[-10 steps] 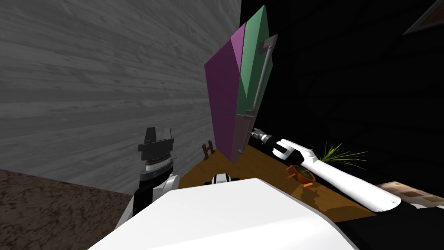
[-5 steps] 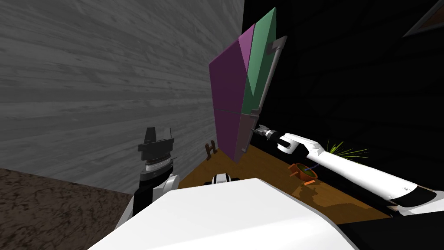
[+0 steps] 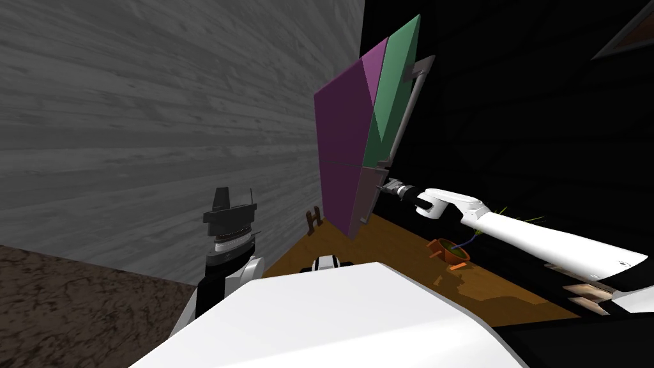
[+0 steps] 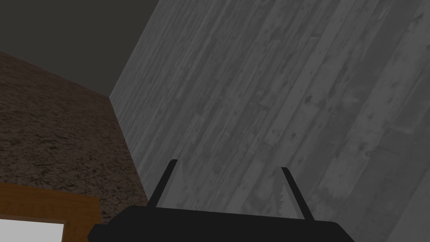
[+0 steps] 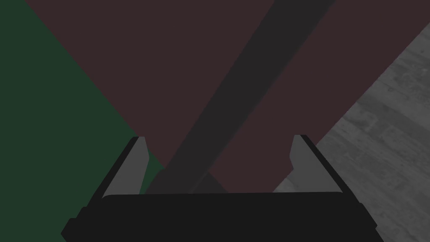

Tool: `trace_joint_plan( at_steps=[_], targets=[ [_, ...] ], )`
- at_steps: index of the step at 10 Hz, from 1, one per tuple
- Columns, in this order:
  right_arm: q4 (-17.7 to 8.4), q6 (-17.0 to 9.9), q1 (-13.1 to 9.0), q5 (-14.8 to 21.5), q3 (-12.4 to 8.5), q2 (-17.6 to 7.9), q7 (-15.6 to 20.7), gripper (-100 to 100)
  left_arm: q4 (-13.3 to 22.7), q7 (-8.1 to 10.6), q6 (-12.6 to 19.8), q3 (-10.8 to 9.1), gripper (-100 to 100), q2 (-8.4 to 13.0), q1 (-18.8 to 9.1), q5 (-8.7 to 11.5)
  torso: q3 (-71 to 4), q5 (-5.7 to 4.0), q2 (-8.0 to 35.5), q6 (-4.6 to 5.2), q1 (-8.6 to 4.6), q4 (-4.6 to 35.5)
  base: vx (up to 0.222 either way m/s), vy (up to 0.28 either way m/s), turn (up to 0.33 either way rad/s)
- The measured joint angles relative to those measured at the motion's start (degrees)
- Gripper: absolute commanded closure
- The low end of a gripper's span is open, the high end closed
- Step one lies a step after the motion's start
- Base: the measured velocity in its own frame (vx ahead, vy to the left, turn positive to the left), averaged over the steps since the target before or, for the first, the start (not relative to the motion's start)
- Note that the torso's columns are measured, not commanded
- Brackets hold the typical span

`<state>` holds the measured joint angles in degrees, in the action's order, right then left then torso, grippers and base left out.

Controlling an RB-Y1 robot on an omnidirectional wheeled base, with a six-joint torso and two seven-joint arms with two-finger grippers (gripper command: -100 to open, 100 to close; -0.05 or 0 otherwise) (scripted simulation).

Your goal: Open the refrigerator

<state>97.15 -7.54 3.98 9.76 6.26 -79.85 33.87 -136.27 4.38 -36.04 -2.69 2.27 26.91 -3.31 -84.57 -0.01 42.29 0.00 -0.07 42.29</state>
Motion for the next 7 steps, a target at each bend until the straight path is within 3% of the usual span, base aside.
trace_joint_plan(
  at_steps=[2,4,7],
  targets=[
    [-1.7,-1.2,-1.5,0.2,0.8,-2.9,0.8,-100,0.0,0.00,0.0,0.00,0,0.0,0.0,0.0,0.0,0.03,0.0,0.01,0.14,0.0,-0.008,0.123,-0.020],
    [-2.3,-2.3,-0.6,0.5,-0.4,-6.2,1.3,-100,0.0,0.00,0.0,0.00,0,0.0,0.0,0.0,0.0,0.02,0.0,0.00,0.08,0.0,-0.004,0.101,-0.018],
    [-3.9,-2.8,-2.0,0.6,0.4,-8.5,2.1,-100,0.0,0.00,0.0,-0.01,0,0.0,0.0,0.0,0.0,-0.06,0.0,0.00,-0.13,0.0,-0.001,0.035,0.015]
  ],
)
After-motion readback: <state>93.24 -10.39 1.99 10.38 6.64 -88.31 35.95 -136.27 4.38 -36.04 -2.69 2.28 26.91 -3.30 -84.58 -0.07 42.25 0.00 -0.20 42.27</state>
